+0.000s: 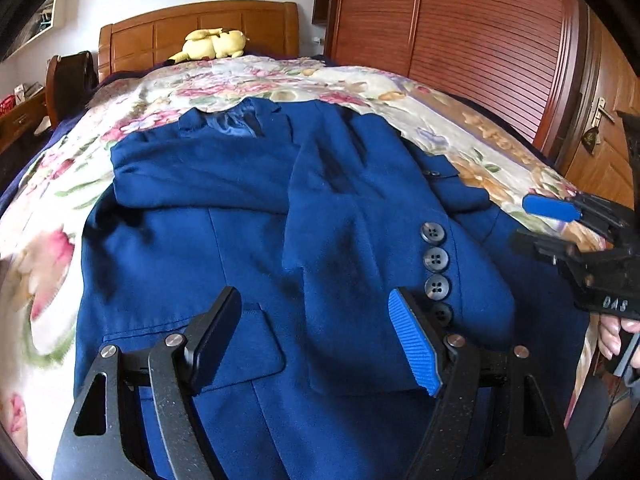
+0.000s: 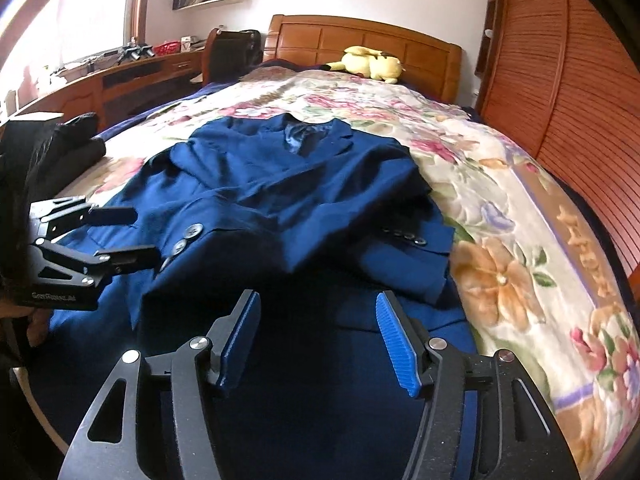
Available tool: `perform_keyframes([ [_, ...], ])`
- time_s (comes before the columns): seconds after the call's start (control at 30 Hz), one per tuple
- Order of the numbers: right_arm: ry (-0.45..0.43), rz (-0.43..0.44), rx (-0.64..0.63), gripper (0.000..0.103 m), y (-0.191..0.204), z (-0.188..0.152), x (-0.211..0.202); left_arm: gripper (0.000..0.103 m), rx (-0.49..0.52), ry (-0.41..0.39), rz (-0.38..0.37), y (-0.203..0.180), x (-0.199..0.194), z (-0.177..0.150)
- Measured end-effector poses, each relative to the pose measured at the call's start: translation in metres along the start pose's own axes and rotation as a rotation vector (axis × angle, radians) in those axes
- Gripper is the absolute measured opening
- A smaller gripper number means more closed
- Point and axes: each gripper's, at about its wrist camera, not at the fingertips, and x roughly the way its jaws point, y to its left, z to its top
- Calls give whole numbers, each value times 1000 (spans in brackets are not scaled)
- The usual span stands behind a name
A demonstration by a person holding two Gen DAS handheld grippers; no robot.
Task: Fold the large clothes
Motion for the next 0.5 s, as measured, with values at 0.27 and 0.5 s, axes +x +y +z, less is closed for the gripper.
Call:
perform_keyframes([
  [0.27,-59,-16,41,68,-9,34,38,78,-27,11,18,4,2,-5],
  [0.5,-85,-24,156,72,-19,45,77,70,-19,6,37,3,0,-7],
])
